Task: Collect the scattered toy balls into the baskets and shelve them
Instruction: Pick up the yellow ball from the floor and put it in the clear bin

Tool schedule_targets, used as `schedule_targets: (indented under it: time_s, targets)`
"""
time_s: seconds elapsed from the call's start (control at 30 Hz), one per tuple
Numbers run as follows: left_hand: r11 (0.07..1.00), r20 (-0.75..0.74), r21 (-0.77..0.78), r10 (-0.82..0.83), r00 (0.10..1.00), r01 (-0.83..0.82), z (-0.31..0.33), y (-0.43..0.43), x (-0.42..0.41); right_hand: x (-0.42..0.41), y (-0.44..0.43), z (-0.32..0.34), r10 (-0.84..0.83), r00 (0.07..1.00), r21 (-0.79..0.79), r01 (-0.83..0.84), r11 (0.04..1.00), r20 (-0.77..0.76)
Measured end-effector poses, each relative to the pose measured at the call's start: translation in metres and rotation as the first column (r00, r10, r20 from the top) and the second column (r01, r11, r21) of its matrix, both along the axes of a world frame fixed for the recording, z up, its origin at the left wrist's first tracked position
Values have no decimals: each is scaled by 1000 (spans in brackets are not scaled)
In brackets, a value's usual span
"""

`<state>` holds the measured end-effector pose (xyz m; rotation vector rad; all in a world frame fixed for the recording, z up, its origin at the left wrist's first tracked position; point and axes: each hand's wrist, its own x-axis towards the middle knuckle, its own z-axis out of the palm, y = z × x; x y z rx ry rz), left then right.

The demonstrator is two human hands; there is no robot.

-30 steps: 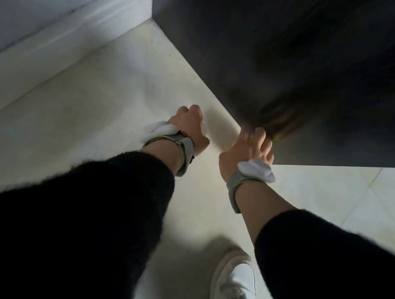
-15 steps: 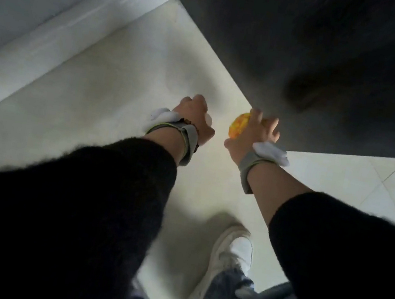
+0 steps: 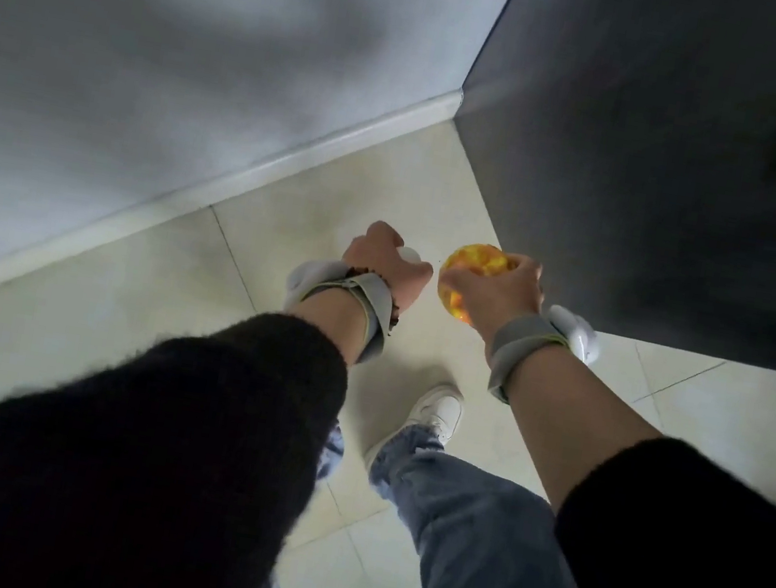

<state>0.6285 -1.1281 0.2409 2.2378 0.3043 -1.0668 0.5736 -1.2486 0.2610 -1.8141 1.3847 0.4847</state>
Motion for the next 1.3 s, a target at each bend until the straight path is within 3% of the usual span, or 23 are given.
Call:
schedule_targets:
  time_s: [0.27,0.4,0.7,1.0,1.3]
  targets:
    - [973,161,-80,-201,966,215,235,-10,14,-6,-5,235,123,977,-100,-107,989,175]
    - [950,237,-162,-226,945,267,318,-25,23,-16,-18,313,142,961,-176,-101,979,237]
    - [821,576,-148,-382,723,552,452,-119,4,-63,-85,456,167,903,-386,-2,922,396]
    - [717,676,-144,-432,597,682,487,-212,-38,-111,-177,498,107,894,-430,102,897,434]
    - [670,674,18,-556,486,742,476,-292,-35,-115,-262,474,59,935,-445,111,888,350]
